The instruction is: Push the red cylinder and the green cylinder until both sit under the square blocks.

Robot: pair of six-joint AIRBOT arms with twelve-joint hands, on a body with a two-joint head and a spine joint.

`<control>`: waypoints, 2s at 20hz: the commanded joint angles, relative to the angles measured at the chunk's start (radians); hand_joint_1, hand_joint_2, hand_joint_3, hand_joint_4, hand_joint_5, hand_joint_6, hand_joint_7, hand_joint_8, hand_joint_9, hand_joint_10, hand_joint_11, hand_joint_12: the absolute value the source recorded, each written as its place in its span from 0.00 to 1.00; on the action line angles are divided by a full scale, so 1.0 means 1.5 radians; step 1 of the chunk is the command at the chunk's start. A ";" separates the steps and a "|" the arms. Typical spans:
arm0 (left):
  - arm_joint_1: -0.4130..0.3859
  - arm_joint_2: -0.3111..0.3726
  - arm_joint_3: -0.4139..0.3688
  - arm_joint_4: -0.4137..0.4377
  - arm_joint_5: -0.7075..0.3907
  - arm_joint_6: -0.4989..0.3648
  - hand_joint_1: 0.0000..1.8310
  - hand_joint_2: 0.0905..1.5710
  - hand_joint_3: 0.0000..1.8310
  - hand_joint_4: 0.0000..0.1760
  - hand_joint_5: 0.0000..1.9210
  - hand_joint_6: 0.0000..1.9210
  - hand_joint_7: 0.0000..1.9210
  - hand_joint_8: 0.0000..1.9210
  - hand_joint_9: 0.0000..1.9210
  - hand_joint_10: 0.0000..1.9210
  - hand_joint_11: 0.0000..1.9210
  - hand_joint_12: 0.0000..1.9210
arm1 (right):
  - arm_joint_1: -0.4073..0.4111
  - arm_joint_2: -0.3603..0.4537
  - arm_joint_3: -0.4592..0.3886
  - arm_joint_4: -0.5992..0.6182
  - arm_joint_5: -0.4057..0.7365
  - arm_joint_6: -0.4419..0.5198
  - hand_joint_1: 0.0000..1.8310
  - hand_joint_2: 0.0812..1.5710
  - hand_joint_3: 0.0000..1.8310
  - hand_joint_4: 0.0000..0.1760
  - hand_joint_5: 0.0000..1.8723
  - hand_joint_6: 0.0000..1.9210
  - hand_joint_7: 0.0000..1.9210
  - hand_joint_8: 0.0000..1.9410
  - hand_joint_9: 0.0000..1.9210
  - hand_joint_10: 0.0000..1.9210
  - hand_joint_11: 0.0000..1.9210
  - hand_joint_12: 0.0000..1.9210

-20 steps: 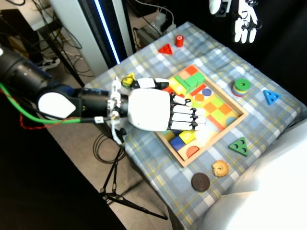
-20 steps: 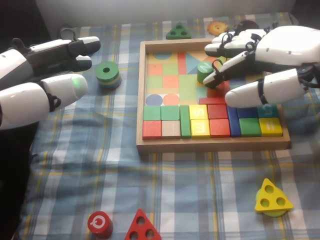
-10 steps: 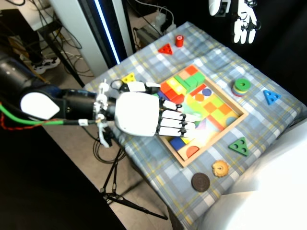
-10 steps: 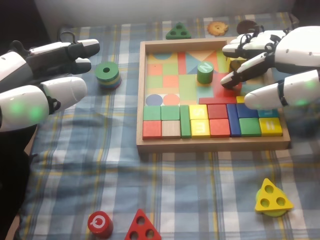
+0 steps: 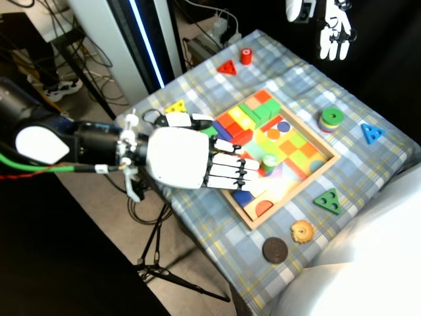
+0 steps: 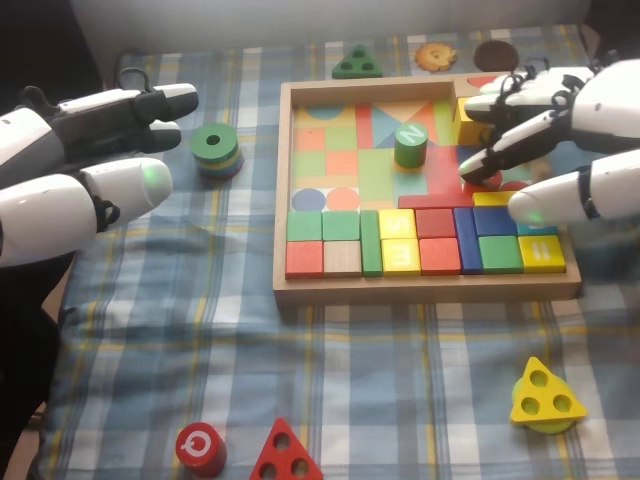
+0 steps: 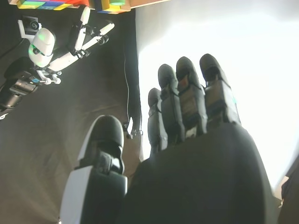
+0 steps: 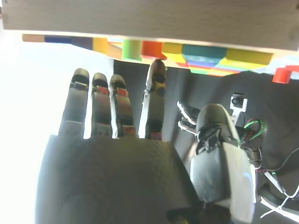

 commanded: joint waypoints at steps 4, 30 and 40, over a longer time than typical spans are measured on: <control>-0.002 0.002 0.000 0.002 -0.081 -0.007 0.15 0.89 0.00 0.83 0.16 0.00 0.23 0.00 0.17 0.00 0.00 0.21 | -0.014 0.017 -0.009 0.029 0.036 -0.004 0.00 0.71 0.00 0.79 0.30 0.00 0.03 0.00 0.00 0.00 0.00 0.00; 0.007 0.001 0.002 -0.002 -0.075 -0.010 0.14 0.88 0.00 0.88 0.15 0.00 0.23 0.00 0.17 0.00 0.00 0.23 | 0.005 0.008 -0.005 0.148 0.147 -0.079 0.00 0.68 0.00 0.42 0.16 0.00 0.02 0.00 0.00 0.00 0.00 0.00; 0.004 0.000 0.004 -0.002 -0.075 -0.010 0.14 0.89 0.00 0.75 0.16 0.00 0.24 0.00 0.18 0.00 0.00 0.23 | 0.082 -0.087 0.082 0.056 0.034 -0.040 0.00 0.70 0.00 0.80 0.16 0.00 0.03 0.00 0.00 0.00 0.00 0.00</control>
